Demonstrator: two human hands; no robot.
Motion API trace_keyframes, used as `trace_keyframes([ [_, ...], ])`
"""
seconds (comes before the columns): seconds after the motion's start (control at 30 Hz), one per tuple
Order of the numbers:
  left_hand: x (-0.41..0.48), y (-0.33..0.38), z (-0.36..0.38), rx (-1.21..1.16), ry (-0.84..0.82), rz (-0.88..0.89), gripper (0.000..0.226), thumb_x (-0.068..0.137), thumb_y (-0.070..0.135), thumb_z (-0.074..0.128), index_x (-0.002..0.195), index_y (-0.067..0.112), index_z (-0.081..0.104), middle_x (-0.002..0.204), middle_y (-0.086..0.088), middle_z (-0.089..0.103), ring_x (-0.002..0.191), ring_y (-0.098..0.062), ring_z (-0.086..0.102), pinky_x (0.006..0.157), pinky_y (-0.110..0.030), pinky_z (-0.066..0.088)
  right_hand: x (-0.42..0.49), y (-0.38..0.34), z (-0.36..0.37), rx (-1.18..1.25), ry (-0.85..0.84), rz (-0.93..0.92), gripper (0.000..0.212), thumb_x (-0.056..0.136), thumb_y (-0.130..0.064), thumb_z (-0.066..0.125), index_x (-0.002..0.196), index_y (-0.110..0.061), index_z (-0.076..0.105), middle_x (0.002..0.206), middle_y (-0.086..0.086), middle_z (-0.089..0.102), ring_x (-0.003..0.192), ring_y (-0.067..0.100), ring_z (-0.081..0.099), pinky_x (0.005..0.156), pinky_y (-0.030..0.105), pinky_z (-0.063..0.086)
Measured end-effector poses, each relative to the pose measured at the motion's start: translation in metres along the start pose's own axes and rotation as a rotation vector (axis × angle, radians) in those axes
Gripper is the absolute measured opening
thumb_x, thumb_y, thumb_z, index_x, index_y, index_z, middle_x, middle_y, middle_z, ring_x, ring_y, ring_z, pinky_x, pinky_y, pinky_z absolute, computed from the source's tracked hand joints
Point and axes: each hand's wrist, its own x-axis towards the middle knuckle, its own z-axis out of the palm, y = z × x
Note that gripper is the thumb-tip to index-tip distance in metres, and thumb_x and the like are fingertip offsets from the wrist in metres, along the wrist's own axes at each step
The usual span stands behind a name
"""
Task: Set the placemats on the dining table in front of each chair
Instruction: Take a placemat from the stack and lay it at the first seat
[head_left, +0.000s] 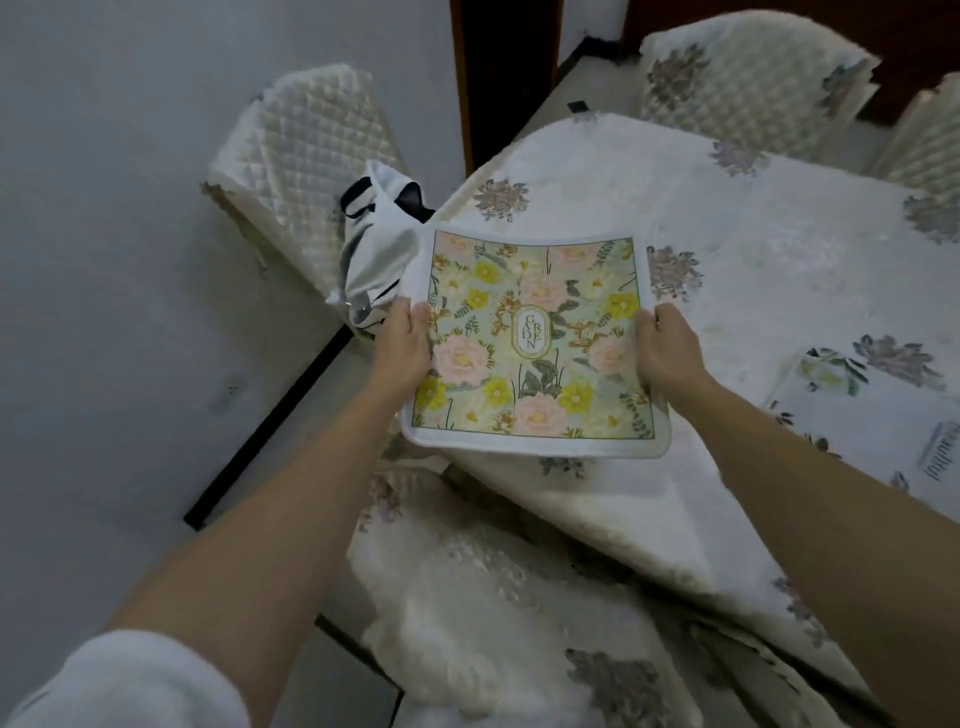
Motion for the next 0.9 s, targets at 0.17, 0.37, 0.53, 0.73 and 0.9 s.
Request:
trace_keyframes([
  [0.17,0.058,-0.020,0.005,0.031,-0.099,0.080,0.035,0.105,0.032,0.031,0.089,0.003,0.044,0.077,-0.004,0.044,0.074,-0.021,0.043,0.069,-0.041,0.038,0.012,-0.008,0.030,0.030,0.139,0.119,0.032,0.103,-0.033,0.030,0.098,-0.006,0.045,0.083,0.003,0.048,0.080,0.025,0.048,0.065,0.034,0.034],
  [0.37,0.092,-0.013,0.036,0.032,-0.274,0.161,0.030,0.106,0.031,0.029,0.086,0.009,0.038,0.072,0.003,0.039,0.063,-0.007,0.037,0.054,-0.015,0.031,0.011,0.006,0.027,0.075,0.287,0.217,0.030,0.103,-0.034,0.031,0.095,-0.008,0.044,0.079,-0.003,0.046,0.073,0.019,0.045,0.060,0.033,0.031],
  [0.53,0.098,-0.010,0.084,0.041,-0.426,0.182,0.031,0.105,0.033,0.030,0.086,0.010,0.038,0.071,0.004,0.039,0.061,-0.011,0.039,0.056,-0.031,0.032,0.001,0.045,0.016,0.063,0.391,0.304,0.031,0.103,-0.034,0.031,0.094,-0.007,0.044,0.077,-0.002,0.045,0.066,0.012,0.041,0.055,0.033,0.027],
  [0.73,0.090,-0.017,0.125,0.079,-0.520,0.079,0.029,0.103,0.031,0.039,0.086,0.008,0.047,0.074,0.001,0.048,0.070,-0.017,0.046,0.060,-0.033,0.035,-0.010,0.094,0.023,0.068,0.421,0.401,0.028,0.103,-0.029,0.032,0.090,-0.006,0.043,0.071,0.000,0.041,0.064,0.018,0.039,0.053,0.033,0.027],
  [0.9,0.080,-0.035,0.134,0.074,-0.545,-0.010,0.036,0.099,0.030,0.049,0.092,-0.006,0.054,0.076,-0.009,0.048,0.068,-0.019,0.045,0.063,-0.033,0.035,-0.017,0.118,0.032,0.057,0.375,0.467,0.028,0.102,-0.029,0.035,0.095,-0.005,0.048,0.082,0.008,0.050,0.075,0.024,0.046,0.063,0.034,0.030],
])
